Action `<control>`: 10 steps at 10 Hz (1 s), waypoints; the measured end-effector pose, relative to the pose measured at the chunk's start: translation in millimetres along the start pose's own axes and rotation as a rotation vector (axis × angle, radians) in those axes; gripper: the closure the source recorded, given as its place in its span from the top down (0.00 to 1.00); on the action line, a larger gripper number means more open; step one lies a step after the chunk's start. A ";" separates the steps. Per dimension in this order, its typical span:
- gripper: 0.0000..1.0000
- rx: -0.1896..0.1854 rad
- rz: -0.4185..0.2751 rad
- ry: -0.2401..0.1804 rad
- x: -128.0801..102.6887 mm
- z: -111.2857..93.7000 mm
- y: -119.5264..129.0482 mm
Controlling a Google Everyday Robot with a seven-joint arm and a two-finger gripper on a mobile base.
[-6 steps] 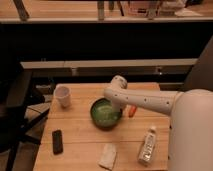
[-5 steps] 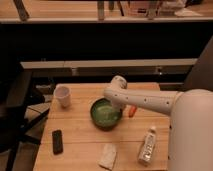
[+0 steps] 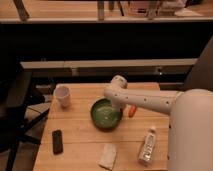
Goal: Drag the ceramic bowl in a circle
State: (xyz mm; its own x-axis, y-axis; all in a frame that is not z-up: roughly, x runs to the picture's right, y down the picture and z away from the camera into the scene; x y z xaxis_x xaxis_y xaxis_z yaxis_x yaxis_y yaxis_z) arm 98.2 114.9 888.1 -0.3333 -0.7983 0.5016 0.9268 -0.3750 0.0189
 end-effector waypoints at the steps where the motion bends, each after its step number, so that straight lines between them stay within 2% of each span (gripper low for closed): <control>1: 0.01 0.000 -0.014 0.000 0.5 0.0 -0.4; 10: 0.01 -0.003 -0.142 0.005 7.9 0.6 -2.2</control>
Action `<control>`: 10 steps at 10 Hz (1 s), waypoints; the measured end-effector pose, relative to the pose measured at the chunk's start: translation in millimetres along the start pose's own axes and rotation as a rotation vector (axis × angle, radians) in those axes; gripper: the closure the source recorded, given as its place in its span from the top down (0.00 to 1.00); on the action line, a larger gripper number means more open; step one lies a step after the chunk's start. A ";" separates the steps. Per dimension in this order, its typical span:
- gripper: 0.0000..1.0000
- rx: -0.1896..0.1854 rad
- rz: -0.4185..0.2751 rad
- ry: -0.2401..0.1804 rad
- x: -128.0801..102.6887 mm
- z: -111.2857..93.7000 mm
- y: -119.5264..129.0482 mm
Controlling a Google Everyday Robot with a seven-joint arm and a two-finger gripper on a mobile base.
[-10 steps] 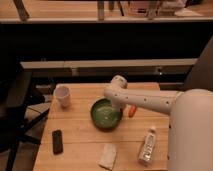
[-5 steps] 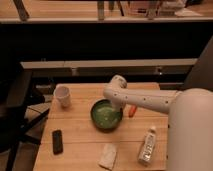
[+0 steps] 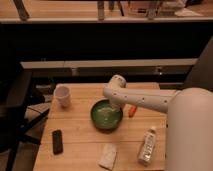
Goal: Drag the ceramic bowl in a circle
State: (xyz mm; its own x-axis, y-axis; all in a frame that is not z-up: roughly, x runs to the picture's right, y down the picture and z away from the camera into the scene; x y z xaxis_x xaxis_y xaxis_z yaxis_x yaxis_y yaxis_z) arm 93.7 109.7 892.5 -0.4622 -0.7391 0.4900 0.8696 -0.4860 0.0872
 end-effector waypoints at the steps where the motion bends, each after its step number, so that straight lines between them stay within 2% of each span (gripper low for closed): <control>1: 0.01 0.000 -0.009 0.000 0.1 0.0 -0.2; 10: 0.01 -0.001 -0.150 0.006 2.3 -5.3 -11.1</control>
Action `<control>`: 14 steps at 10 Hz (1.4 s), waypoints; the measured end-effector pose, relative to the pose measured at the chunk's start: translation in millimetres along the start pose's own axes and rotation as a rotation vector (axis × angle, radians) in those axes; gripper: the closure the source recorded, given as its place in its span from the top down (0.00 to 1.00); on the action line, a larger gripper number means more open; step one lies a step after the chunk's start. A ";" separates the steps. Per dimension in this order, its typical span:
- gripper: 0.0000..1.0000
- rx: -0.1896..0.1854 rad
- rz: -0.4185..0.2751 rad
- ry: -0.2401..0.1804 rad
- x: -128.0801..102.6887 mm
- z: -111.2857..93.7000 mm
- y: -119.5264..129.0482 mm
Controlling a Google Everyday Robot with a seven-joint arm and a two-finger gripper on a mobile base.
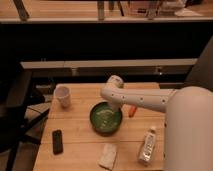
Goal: Drag the ceramic bowl in a circle
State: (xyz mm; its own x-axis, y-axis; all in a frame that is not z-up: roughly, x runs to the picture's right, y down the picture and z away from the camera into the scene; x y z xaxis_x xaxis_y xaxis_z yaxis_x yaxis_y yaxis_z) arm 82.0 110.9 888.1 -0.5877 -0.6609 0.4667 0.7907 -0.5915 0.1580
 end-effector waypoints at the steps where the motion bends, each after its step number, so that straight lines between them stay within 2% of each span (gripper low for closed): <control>1: 0.01 0.000 -0.012 0.000 -0.5 -0.3 0.1; 14: 0.01 0.005 -0.156 -0.010 -3.2 -5.9 -11.7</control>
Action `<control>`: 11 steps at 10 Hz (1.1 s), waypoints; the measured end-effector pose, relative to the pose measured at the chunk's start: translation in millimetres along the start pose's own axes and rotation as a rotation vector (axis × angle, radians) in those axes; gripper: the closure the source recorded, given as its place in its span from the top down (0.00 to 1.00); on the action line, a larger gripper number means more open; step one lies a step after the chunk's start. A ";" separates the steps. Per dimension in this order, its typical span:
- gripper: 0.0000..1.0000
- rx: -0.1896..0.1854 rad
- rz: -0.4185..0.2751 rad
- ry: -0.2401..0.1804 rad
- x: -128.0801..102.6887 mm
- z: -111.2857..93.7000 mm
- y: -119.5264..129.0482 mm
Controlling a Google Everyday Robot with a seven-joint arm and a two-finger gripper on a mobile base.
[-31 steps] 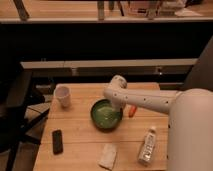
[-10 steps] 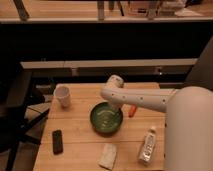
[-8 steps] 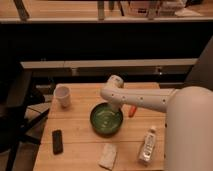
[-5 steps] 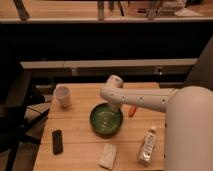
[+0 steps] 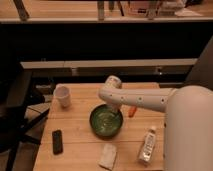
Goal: Drag the ceramic bowl in a circle
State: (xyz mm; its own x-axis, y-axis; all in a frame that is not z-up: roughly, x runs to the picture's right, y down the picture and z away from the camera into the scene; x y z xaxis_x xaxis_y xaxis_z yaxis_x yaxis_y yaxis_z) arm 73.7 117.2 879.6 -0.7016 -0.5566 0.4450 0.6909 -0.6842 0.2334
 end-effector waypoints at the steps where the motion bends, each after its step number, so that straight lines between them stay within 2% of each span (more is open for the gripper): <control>1: 0.01 0.001 -0.020 -0.001 0.3 0.0 -0.9; 11: 0.01 -0.001 -0.091 -0.004 9.2 -2.1 -3.4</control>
State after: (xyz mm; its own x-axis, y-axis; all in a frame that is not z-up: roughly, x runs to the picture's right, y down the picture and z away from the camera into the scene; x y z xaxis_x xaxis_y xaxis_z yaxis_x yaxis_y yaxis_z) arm 64.5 113.5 881.1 -0.7609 -0.4898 0.4256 0.6238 -0.7327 0.2721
